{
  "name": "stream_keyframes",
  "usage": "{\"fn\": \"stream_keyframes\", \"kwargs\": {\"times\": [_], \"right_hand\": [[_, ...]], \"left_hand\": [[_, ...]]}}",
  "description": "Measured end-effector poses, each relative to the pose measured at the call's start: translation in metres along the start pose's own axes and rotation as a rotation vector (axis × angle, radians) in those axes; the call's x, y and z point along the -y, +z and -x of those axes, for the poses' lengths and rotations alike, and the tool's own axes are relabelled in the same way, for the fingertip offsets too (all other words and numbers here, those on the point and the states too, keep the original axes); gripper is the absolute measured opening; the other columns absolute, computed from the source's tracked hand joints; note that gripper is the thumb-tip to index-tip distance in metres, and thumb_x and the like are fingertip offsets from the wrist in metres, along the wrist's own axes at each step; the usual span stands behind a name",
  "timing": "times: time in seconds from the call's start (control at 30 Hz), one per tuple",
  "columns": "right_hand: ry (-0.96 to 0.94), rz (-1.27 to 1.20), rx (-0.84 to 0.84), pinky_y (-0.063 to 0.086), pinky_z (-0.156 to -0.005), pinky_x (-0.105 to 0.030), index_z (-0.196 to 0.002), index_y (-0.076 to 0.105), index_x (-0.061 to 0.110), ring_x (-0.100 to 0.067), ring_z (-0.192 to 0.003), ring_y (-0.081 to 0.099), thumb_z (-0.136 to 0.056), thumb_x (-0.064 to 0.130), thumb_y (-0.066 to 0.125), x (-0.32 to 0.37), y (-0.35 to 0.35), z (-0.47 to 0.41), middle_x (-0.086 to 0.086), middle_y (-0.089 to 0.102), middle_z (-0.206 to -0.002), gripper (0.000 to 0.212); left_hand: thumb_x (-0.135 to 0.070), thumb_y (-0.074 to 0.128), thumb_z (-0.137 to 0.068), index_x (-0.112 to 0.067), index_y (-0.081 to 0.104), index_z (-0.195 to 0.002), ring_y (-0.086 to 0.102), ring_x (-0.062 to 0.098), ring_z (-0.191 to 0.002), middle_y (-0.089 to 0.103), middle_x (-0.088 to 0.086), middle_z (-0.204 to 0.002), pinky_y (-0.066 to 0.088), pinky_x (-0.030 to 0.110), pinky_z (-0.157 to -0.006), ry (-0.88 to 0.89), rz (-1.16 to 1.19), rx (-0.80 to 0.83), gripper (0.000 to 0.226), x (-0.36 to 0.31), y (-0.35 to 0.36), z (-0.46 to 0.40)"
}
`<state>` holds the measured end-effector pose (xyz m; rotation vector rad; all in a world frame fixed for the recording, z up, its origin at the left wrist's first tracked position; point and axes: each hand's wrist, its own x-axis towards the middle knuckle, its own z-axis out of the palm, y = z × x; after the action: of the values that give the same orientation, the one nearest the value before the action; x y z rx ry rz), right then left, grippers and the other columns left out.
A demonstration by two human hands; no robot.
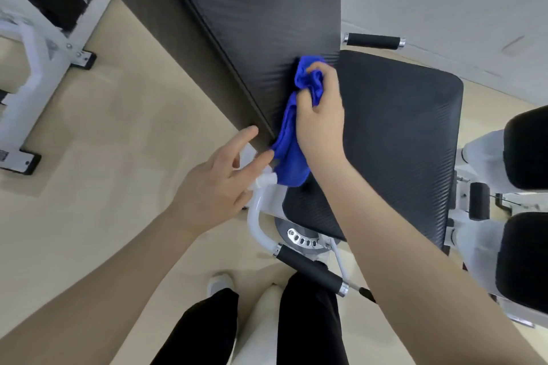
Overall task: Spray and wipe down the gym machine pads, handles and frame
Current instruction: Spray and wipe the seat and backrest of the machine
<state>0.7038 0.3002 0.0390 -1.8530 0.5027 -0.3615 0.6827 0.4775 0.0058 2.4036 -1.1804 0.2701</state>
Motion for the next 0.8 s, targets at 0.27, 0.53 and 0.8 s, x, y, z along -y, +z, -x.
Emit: {"fn": "stream_keyframes", "kwargs": {"times": [0.27, 0.53, 0.8], "right_hand": [[0.769, 0.172, 0.228, 0.03, -0.056, -0.023, -0.081, 0.032, 0.026, -0.021, -0.081, 0.039, -0.099, 0.013, 0.028, -0.074, -0.011, -0.02, -0.002, 0.036, -0.08, 0.023], [0.187, 0.179, 0.208, 0.04, -0.064, -0.027, -0.103, 0.04, 0.02, -0.011, -0.068, 0.047, -0.091, 0.008, 0.039, -0.102, -0.025, -0.027, -0.007, 0.052, -0.1, 0.017], [0.589, 0.149, 0.224, 0.037, -0.067, -0.034, -0.125, 0.032, 0.006, -0.018, -0.074, 0.045, -0.097, 0.013, 0.031, -0.107, -0.022, -0.064, -0.005, 0.048, -0.086, 0.029]], "left_hand": [[-0.01, 0.053, -0.069, -0.013, 0.051, -0.098, 0.039, 0.016, -0.072, 0.038, 0.003, -0.107, 0.04, 0.027, -0.034, 0.033, 0.053, 0.159, 0.03, -0.034, 0.021, -0.014], [-0.014, 0.046, -0.072, -0.013, 0.046, -0.096, 0.033, 0.011, -0.069, 0.036, 0.001, -0.1, 0.035, 0.022, -0.036, 0.004, 0.091, 0.166, 0.024, -0.062, 0.055, -0.054], [-0.014, 0.047, -0.07, -0.014, 0.045, -0.087, 0.036, 0.011, -0.068, 0.038, -0.003, -0.095, 0.026, 0.017, -0.04, -0.065, 0.072, 0.152, 0.018, -0.065, 0.051, -0.067]]}}
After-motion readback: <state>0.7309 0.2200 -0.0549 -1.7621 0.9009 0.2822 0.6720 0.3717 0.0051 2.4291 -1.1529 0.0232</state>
